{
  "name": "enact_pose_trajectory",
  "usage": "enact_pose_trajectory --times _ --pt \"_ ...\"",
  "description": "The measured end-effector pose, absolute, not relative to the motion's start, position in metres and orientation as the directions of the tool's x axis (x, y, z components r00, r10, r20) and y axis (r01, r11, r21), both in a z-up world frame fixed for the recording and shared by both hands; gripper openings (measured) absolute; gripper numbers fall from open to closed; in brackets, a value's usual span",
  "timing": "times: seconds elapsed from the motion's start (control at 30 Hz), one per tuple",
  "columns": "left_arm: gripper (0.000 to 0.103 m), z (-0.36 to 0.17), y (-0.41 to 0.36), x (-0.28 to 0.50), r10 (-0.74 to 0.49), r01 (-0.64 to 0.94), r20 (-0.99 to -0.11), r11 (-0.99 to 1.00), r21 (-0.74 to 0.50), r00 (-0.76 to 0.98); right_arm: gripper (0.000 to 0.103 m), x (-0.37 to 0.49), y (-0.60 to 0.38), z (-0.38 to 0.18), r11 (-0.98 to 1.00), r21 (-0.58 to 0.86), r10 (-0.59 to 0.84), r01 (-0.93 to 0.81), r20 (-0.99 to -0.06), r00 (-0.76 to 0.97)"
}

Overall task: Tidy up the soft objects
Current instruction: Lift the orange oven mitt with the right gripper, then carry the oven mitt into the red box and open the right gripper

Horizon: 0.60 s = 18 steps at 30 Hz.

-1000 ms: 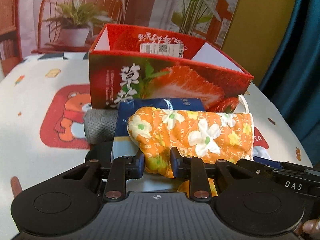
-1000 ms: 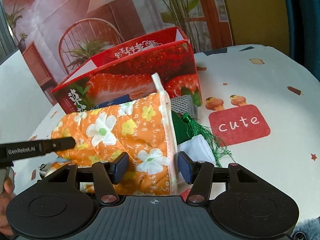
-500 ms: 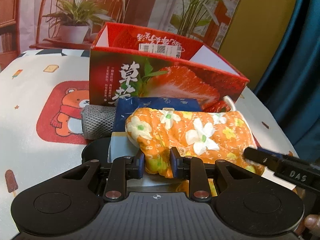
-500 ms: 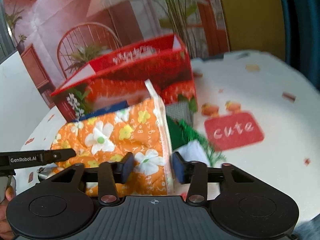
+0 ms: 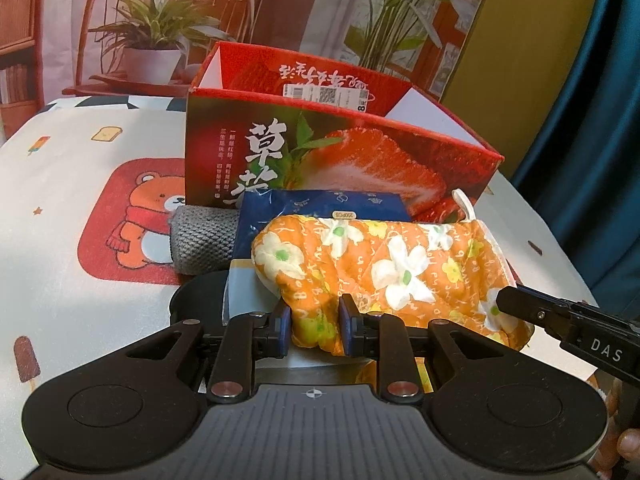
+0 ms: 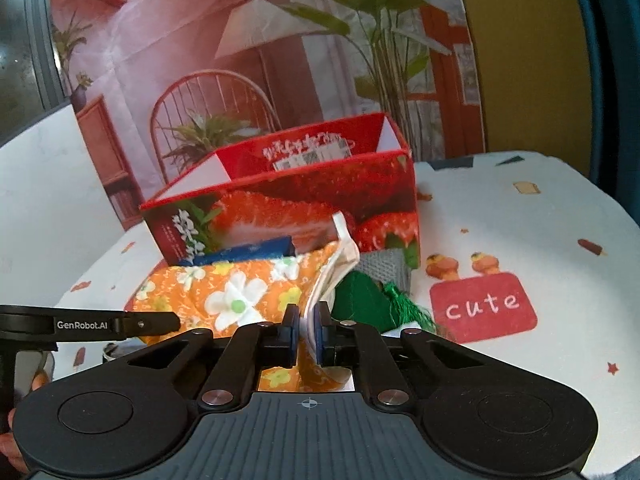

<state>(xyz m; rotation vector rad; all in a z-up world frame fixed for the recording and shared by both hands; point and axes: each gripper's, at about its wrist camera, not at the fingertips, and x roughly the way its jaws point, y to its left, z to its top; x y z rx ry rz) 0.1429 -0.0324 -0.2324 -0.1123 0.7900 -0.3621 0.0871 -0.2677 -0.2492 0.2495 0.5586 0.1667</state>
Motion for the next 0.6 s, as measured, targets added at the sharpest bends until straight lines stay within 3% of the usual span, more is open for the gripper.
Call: enact_pose_trajectory --times 0.1,0.2,0.6 --pt "0.026 -0.233 -0.031 0.143 -0.358 0.276 -0.675 0.933 -0.231 0.645 0.014 0.091 -0.269 -0.253 0.955 0.288 0.217 -0.070 -0.522 0.825" --pt "0.023 -0.232 -0.029 0.142 -0.367 0.278 -0.666 0.930 -0.241 0.649 0.010 0.093 -0.273 -0.256 0.950 0.306 0.218 -0.054 -0.532 0.818" --pt "0.021 -0.198 -0.017 0.131 -0.412 0.316 -0.544 0.911 -0.265 0.731 0.007 0.077 -0.267 -0.227 0.956 0.262 0.237 -0.133 -0.421 0.875"
